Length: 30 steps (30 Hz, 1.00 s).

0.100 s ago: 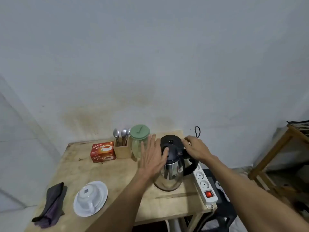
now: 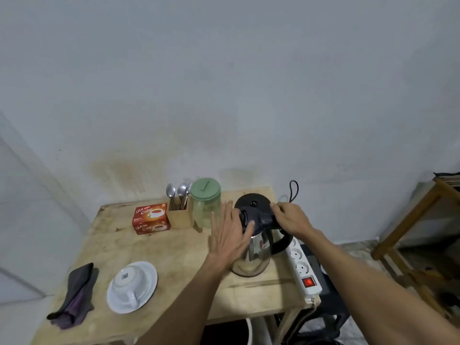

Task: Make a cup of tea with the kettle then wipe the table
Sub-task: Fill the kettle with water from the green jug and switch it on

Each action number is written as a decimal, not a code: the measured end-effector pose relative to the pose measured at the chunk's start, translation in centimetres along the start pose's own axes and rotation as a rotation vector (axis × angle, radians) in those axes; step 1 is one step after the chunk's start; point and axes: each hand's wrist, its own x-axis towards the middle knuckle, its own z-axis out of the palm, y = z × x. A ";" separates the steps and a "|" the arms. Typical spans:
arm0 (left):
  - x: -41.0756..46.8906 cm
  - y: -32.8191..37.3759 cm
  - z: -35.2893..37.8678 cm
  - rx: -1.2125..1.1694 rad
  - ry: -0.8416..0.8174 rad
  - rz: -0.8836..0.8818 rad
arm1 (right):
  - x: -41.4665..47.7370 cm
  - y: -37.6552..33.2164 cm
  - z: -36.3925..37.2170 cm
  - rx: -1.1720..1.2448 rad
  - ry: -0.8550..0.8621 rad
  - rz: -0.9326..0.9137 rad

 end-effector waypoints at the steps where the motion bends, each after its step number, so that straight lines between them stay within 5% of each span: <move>1: -0.4 0.0 0.7 0.003 0.002 -0.011 | -0.2 0.1 0.2 0.008 -0.029 0.045; 8: -0.4 0.8 2.9 -0.020 0.034 -0.080 | 0.5 1.4 2.4 0.206 -0.013 0.079; 19: -0.3 2.2 3.7 -0.180 0.237 -0.051 | 0.7 1.4 2.5 0.151 0.010 0.065; 24: 1.1 4.0 1.1 -0.215 0.389 0.178 | 0.5 1.1 2.2 0.171 -0.006 0.090; 30: 2.6 8.9 1.1 -0.165 0.322 0.379 | 0.3 2.0 2.0 0.249 -0.017 0.055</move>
